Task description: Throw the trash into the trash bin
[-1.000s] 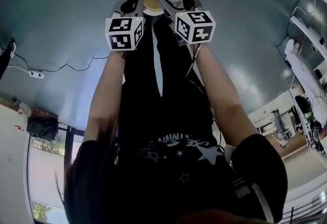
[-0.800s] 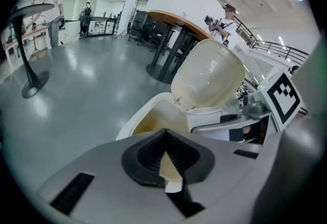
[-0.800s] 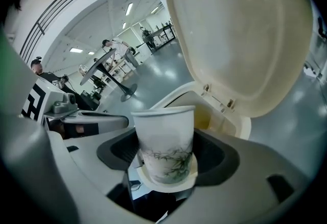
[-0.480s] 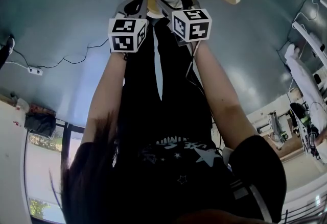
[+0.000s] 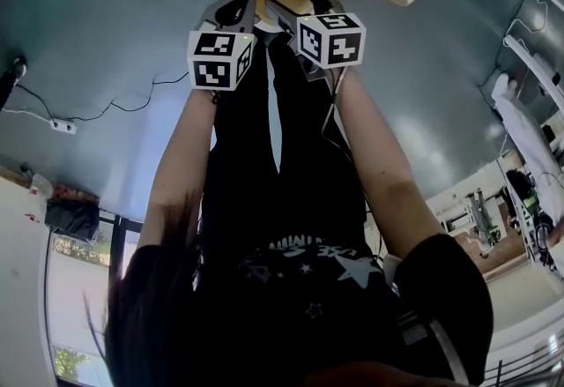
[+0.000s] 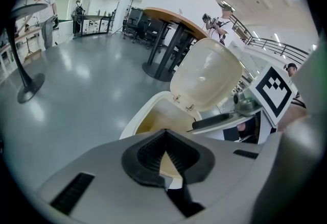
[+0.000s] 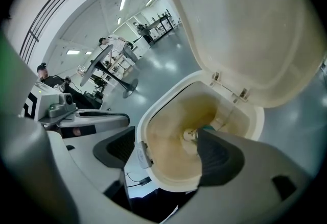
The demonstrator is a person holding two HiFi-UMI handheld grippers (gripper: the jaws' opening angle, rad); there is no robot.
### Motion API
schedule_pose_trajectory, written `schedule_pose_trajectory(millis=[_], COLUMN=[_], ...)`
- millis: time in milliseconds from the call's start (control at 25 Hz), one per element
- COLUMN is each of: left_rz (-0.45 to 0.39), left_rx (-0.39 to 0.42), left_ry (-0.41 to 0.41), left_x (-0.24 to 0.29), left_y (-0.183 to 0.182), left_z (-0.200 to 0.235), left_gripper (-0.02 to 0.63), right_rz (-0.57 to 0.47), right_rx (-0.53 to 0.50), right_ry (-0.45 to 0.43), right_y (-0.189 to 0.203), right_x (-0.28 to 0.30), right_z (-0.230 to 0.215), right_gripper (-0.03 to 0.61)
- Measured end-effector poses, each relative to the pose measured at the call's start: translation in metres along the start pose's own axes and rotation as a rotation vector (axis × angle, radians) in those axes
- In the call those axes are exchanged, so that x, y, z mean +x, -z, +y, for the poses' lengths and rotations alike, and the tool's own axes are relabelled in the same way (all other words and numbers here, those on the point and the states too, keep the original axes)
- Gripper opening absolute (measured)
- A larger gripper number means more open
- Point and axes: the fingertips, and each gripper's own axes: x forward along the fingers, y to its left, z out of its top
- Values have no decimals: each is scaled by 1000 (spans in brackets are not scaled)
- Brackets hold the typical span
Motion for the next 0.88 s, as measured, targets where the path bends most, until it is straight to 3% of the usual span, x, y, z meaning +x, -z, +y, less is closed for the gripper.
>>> schedule_pose_trajectory(millis=[600,880], left_rz=[-28,-75], left_rx=[102,158], left_ry=[55,74], left_x=[-35,-68], left_y=[-20,-55], left_z=[-17,-32], left_gripper=[11,11], right_rz=[-89,-161], right_rx=[17,0], right_ry=[46,104], right_y=[-15,-36], right_x=[-35,-74], right_z=[25,41], right_gripper=[372,259])
